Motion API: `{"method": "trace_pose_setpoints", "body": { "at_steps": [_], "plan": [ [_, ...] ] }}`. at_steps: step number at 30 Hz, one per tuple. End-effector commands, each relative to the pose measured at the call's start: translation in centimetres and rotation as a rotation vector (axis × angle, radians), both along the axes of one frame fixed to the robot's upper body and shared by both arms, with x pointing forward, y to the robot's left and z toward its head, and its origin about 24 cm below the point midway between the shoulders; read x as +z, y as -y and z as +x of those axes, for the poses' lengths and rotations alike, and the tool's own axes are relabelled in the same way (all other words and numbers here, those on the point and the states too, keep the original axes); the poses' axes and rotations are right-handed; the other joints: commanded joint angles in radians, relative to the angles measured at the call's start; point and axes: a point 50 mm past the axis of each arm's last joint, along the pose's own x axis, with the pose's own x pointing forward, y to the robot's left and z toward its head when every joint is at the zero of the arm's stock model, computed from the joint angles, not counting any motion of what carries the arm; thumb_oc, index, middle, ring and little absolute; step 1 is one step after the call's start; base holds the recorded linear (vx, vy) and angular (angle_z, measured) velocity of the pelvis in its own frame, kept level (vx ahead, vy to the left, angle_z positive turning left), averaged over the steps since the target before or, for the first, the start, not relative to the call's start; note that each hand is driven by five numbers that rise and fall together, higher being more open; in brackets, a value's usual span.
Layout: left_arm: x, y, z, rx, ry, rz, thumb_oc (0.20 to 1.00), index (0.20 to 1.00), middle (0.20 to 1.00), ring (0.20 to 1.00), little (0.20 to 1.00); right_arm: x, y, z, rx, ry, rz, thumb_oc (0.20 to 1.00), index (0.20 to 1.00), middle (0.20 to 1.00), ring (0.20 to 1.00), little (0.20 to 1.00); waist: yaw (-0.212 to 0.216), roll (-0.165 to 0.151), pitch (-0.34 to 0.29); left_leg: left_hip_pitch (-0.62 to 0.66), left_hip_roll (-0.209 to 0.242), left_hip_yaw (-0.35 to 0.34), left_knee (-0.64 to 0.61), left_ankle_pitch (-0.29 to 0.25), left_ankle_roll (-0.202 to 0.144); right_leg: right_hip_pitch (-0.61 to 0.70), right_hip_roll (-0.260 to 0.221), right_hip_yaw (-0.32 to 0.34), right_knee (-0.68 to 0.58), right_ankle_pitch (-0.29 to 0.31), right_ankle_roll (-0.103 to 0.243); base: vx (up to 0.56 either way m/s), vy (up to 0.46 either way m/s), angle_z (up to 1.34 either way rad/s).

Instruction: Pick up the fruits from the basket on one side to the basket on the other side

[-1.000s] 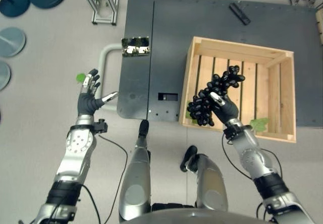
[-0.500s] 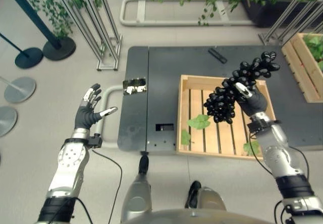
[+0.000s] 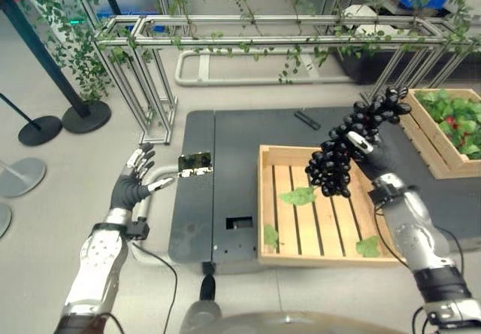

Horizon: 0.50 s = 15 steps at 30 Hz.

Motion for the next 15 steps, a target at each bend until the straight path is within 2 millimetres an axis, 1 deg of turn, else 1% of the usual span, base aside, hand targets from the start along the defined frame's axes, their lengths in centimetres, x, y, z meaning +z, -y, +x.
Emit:
{"method": "trace_pose_setpoints", "body": {
  "at_steps": [1,5,7,8,10,11,12,13,15],
  "plan": [
    [3.1,-0.6,0.3,-0.017,0.129,0.018,1.000,1.000,1.000,1.000,1.000,4.1,0.3,1.0,-0.001,0.177,-0.042,0.200,0.200,0.200,0.200,0.200,-0.004,-0.037,-0.027,0.057,0.013,0.008,0.044,-0.126,0.003,-0.076,-0.033,0.005,-0.026,0.089,0.036,0.01,-0.007,-0.10],
    [3.4,0.0,0.1,-0.126,0.106,0.007,1.000,1.000,1.000,1.000,1.000,4.0,0.2,0.9,0.031,0.165,-0.067,0.200,0.200,0.200,0.200,0.200,-0.006,-0.037,-0.039,0.070,0.017,0.020,0.030,-0.122,0.001,-0.065,-0.028,0.003,-0.040,0.096,0.039,0.01,-0.011,-0.08],
    [4.3,1.1,0.8,-0.286,0.073,0.036,1.000,1.000,1.000,1.000,1.000,4.1,-0.3,1.1,0.068,0.164,-0.090,0.200,0.200,0.200,0.200,0.200,-0.014,-0.037,-0.044,0.071,0.017,0.018,0.034,-0.123,0.001,-0.060,-0.028,0.003,-0.040,0.095,0.038,0.00,0.000,0.00],
    [4.4,1.4,1.1,-0.317,0.061,0.032,1.000,1.000,1.000,1.000,1.000,4.1,-0.6,1.1,0.081,0.162,-0.097,0.200,0.200,0.200,0.200,0.200,-0.017,-0.038,-0.043,0.073,0.017,0.018,0.036,-0.124,0.001,-0.058,-0.029,0.003,-0.039,0.095,0.039,0.00,0.000,0.00],
    [4.5,3.0,2.0,-0.441,0.022,0.043,1.000,1.000,1.000,1.000,1.000,4.2,-1.3,1.3,0.118,0.156,-0.123,0.200,0.200,0.200,0.200,0.200,-0.027,-0.038,-0.047,0.078,0.016,0.017,0.041,-0.128,0.002,-0.053,-0.029,0.002,-0.034,0.091,0.039,0.00,0.000,0.00],
    [4.6,3.0,2.1,-0.443,0.023,0.043,1.000,1.000,1.000,1.000,1.000,4.2,-1.3,1.3,0.116,0.157,-0.123,0.200,0.200,0.200,0.200,0.200,-0.025,-0.038,-0.045,0.078,0.016,0.017,0.041,-0.129,0.002,-0.053,-0.029,0.002,-0.033,0.091,0.039,0.03,0.014,0.05],
    [5.0,4.5,2.6,-0.524,0.015,0.058,1.000,1.000,1.000,1.000,1.000,4.3,-2.1,1.6,0.141,0.156,-0.142,0.200,0.200,0.200,0.200,0.200,-0.032,-0.038,-0.047,0.082,0.014,0.017,0.044,-0.131,0.003,-0.048,-0.031,0.003,-0.030,0.089,0.039,0.00,0.000,0.00],
    [5.4,5.6,2.8,-0.582,0.013,0.070,1.000,1.000,1.000,1.000,1.000,4.3,-2.5,1.8,0.154,0.153,-0.150,0.200,0.200,0.200,0.200,0.200,-0.034,-0.038,-0.047,0.084,0.014,0.016,0.045,-0.133,0.004,-0.045,-0.032,0.002,-0.029,0.089,0.039,0.02,0.013,0.03],
    [5.7,7.0,2.7,-0.678,-0.007,0.023,1.000,1.000,1.000,1.000,1.000,4.6,-3.0,2.0,0.170,0.161,-0.170,0.200,0.200,0.200,0.200,0.200,-0.037,-0.039,-0.049,0.086,0.013,0.017,0.047,-0.136,0.006,-0.042,-0.035,0.001,-0.031,0.089,0.042,0.00,0.000,0.00]
  ]
}}
